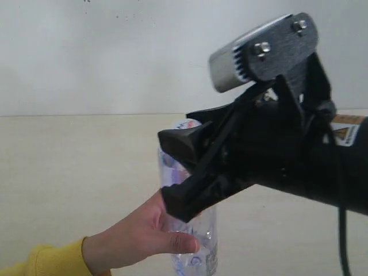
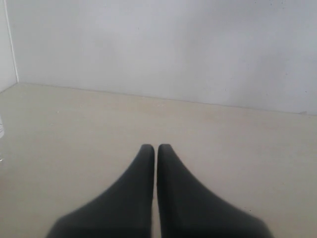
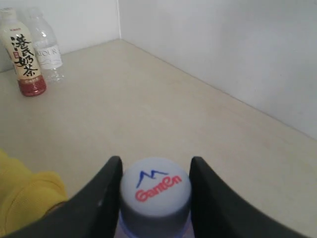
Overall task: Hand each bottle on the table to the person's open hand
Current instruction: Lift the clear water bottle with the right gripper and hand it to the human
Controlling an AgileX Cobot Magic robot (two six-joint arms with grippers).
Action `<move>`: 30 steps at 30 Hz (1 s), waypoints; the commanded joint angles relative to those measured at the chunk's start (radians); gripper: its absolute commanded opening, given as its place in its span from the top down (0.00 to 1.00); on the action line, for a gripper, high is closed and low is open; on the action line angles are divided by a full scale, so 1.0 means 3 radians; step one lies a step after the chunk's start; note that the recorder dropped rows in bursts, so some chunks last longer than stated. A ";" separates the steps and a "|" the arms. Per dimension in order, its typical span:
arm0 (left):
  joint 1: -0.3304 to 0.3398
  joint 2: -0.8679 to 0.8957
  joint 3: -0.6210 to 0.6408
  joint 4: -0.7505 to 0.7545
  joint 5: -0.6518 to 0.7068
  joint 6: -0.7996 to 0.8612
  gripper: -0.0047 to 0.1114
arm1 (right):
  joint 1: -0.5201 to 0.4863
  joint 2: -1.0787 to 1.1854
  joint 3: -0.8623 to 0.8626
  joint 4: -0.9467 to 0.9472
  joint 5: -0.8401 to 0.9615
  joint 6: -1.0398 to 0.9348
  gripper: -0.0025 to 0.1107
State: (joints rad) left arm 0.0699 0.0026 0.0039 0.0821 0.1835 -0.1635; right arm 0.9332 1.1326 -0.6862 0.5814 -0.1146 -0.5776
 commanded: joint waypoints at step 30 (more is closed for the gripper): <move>0.0009 -0.0009 -0.0013 0.0012 -0.0015 0.0008 0.92 | -0.1157 -0.0935 -0.0182 0.0426 0.0344 -0.0446 0.86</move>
State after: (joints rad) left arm 0.0699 0.0026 0.0039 0.0821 0.1835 -0.1635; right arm 0.6601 0.9182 -0.7652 0.7112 -0.0654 -0.6929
